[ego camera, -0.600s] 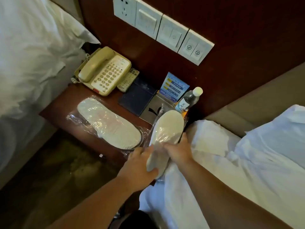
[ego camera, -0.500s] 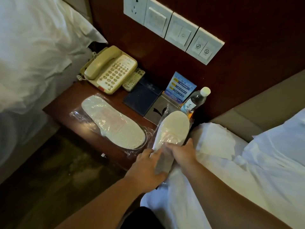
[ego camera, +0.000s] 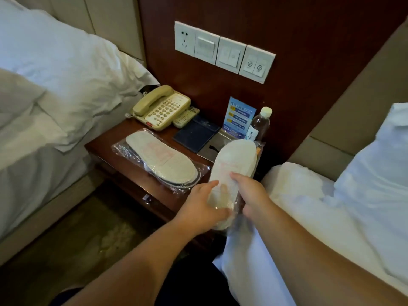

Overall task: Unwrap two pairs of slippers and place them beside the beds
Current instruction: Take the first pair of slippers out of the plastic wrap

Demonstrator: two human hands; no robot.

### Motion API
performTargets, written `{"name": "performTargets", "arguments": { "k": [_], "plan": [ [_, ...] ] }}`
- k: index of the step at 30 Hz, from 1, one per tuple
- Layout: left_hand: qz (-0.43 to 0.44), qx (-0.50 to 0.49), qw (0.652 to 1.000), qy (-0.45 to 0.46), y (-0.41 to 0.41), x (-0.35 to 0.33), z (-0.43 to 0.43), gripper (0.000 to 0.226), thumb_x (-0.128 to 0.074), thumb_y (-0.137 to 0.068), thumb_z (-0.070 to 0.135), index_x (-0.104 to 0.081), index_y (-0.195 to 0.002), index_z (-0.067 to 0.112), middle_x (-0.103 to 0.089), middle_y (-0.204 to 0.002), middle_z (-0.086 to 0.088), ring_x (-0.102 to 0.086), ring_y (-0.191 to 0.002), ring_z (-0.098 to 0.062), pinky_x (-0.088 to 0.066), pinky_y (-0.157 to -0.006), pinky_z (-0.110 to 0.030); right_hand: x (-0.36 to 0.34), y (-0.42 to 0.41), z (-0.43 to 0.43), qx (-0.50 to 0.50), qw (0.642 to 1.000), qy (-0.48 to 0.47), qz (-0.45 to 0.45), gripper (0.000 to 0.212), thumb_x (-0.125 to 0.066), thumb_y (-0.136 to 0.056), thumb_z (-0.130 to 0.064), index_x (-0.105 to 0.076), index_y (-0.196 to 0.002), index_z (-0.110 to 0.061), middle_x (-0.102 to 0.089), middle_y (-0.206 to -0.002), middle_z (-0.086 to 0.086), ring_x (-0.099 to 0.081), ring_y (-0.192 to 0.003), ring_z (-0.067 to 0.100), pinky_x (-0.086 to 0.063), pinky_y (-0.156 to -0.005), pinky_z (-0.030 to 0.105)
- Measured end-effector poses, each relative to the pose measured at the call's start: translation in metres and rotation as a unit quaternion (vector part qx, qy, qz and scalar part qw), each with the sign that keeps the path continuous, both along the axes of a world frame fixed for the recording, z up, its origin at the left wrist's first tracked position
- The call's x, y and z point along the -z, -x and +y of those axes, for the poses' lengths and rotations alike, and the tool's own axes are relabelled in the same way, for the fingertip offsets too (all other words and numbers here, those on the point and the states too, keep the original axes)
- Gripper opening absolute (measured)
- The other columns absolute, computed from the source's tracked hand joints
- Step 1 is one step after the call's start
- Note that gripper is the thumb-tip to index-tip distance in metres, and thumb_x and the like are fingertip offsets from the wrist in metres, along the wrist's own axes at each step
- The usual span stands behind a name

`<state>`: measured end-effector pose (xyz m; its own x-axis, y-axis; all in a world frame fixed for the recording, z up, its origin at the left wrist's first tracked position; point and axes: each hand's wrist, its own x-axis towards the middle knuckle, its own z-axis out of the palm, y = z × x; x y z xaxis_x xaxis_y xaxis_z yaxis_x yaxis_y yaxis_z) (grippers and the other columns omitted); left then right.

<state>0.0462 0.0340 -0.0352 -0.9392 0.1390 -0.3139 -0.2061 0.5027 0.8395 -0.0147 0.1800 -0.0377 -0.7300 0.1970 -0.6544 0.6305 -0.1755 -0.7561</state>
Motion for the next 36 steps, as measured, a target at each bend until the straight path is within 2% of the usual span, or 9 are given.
{"name": "performTargets", "arguments": {
  "k": [3, 7, 12, 16, 19, 23, 29, 33, 36],
  "plan": [
    [0.039, -0.024, 0.999, -0.014, -0.014, -0.024, 0.005, 0.085, -0.081, -0.073, 0.039, -0.039, -0.146, 0.037, -0.036, -0.139, 0.011, -0.041, -0.113, -0.005, -0.037, -0.082, -0.012, -0.024, -0.019, -0.002, 0.015, 0.996, 0.072, 0.050, 0.040, -0.071, -0.082, -0.023, -0.061, -0.119, -0.012, -0.074, -0.098, 0.016, -0.074, -0.080, 0.036, -0.060, -0.072, 0.052],
    [0.088, -0.047, 0.995, -0.004, -0.033, -0.067, 0.005, 0.074, -0.080, -0.074, 0.043, -0.046, -0.140, 0.037, -0.039, -0.132, 0.011, -0.044, -0.117, -0.008, -0.037, -0.090, -0.022, -0.070, -0.043, -0.006, 0.010, 0.984, 0.120, 0.134, 0.053, -0.070, -0.078, -0.004, -0.050, -0.125, -0.016, -0.070, -0.105, 0.017, -0.074, -0.079, 0.037, -0.060, -0.058, 0.046],
    [0.190, -0.090, 0.977, 0.045, -0.049, -0.123, -0.003, 0.054, -0.073, -0.082, 0.045, -0.056, -0.133, 0.033, -0.045, -0.118, 0.016, -0.049, -0.104, 0.002, -0.038, -0.083, -0.014, -0.143, -0.069, -0.011, -0.040, 0.970, 0.008, 0.238, 0.057, -0.076, -0.075, -0.023, -0.049, -0.122, -0.041, -0.063, -0.110, -0.006, -0.063, -0.091, 0.018, -0.057, -0.065, 0.036],
    [0.123, -0.118, 0.958, -0.230, -0.064, -0.169, -0.002, 0.040, -0.059, -0.094, 0.048, -0.060, -0.129, 0.031, -0.073, -0.102, 0.013, -0.068, -0.087, 0.003, -0.052, -0.058, -0.012, -0.190, -0.099, -0.023, -0.097, 0.926, -0.016, 0.364, 0.055, -0.073, -0.076, -0.029, -0.051, -0.123, -0.046, -0.064, -0.113, -0.008, -0.064, -0.100, 0.018, -0.058, -0.079, 0.041],
    [0.152, -0.110, 0.916, -0.354, -0.078, -0.184, -0.004, 0.059, -0.068, -0.081, 0.056, -0.055, -0.130, 0.026, -0.075, -0.106, 0.004, -0.072, -0.092, -0.009, -0.057, -0.064, -0.022, -0.216, -0.120, -0.032, -0.146, 0.875, 0.236, 0.396, 0.038, -0.064, -0.086, -0.033, -0.060, -0.124, -0.030, -0.070, -0.117, 0.007, -0.069, -0.105, 0.025, -0.057, -0.084, 0.042],
    [0.176, -0.193, 0.885, -0.385, -0.093, -0.190, -0.009, 0.061, -0.083, -0.072, 0.039, -0.054, -0.125, 0.029, -0.076, -0.106, 0.002, -0.074, -0.094, -0.019, -0.061, -0.079, -0.044, -0.239, -0.142, -0.032, -0.197, 0.844, 0.296, 0.402, 0.043, -0.050, -0.093, -0.041, -0.058, -0.129, -0.020, -0.069, -0.121, 0.011, -0.064, -0.114, 0.028, -0.049, -0.096, 0.044],
    [0.079, -0.259, 0.789, -0.552, -0.102, -0.194, -0.025, 0.059, -0.077, -0.070, 0.007, -0.061, -0.126, 0.016, -0.075, -0.113, -0.010, -0.074, -0.096, -0.025, -0.061, -0.065, -0.036, -0.262, -0.166, -0.031, -0.151, 0.838, 0.092, 0.516, 0.027, -0.068, -0.086, -0.018, -0.069, -0.110, -0.030, -0.072, -0.107, -0.010, -0.067, -0.102, 0.006, -0.055, -0.074, 0.017],
    [0.104, -0.268, 0.754, -0.591, -0.107, -0.189, -0.040, 0.069, -0.080, -0.067, 0.007, -0.058, -0.129, 0.030, -0.071, -0.122, -0.008, -0.073, -0.098, -0.031, -0.060, -0.068, -0.042, -0.261, -0.168, -0.023, -0.040, 0.813, -0.228, 0.534, 0.037, -0.074, -0.081, -0.029, -0.058, -0.110, -0.046, -0.053, -0.124, -0.022, -0.050, -0.118, 0.002, -0.050, -0.096, 0.031],
    [0.113, -0.248, 0.750, -0.603, -0.111, -0.186, -0.046, 0.068, -0.081, -0.065, 0.007, -0.061, -0.122, 0.039, -0.071, -0.122, -0.007, -0.072, -0.101, -0.034, -0.059, -0.073, -0.048, -0.258, -0.162, -0.020, -0.083, 0.840, -0.280, 0.456, 0.067, -0.079, -0.077, -0.032, -0.042, -0.131, -0.044, -0.046, -0.132, -0.015, -0.049, -0.117, 0.009, -0.053, -0.094, 0.036]
  ]
}}
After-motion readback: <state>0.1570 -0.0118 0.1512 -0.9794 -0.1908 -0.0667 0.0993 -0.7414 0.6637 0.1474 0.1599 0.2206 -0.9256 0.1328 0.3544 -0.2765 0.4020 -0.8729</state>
